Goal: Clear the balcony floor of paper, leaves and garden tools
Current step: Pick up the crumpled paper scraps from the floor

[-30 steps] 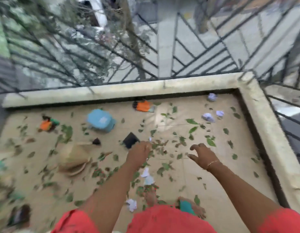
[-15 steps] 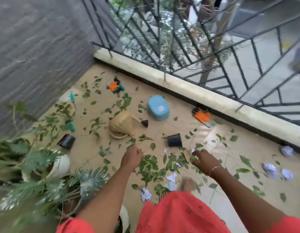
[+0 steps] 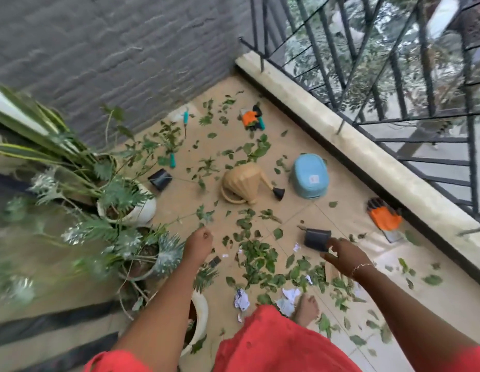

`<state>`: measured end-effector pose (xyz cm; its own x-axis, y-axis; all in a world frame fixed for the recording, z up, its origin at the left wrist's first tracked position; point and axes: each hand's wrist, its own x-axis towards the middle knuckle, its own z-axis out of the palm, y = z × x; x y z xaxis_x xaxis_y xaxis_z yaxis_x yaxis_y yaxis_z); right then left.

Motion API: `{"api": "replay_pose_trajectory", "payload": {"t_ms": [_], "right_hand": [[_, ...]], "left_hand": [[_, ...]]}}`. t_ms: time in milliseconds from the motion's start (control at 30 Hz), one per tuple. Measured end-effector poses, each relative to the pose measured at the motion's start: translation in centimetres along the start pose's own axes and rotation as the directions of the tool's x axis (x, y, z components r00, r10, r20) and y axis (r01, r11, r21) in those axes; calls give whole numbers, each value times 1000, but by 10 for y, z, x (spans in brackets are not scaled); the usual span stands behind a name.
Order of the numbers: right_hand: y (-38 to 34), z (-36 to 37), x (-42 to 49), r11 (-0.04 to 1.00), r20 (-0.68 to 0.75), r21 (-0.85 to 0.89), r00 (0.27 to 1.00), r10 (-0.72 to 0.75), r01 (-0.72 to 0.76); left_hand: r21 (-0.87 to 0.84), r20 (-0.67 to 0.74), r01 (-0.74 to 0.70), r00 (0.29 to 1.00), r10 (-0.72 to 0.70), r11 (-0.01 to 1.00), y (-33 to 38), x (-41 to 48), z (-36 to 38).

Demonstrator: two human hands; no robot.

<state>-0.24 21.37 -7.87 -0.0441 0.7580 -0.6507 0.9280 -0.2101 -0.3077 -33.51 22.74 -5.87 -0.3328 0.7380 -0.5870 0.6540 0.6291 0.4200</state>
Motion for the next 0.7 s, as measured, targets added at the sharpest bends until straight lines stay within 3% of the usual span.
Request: {"api": "replay_pose_trajectory", "payload": {"t_ms": [133,367,500,700], "right_hand": [[-14,8,11,1000,26,20,1000,3,-3],[-48,51,29,992,40,111,997,64,-68],[-69,103,57,954,10,259,988,154,-151],[-91,224,133,932,181,294,970,163,-211]], "left_hand": [[-1,-7,32,999,-32,999,-12,2,-4],[61,117,47,992,-54,997,-49,37,-4],[144,206,7,978,-37,990,-72,90,6],[207,267,20,961,-76,978,-121,190,66]]}}
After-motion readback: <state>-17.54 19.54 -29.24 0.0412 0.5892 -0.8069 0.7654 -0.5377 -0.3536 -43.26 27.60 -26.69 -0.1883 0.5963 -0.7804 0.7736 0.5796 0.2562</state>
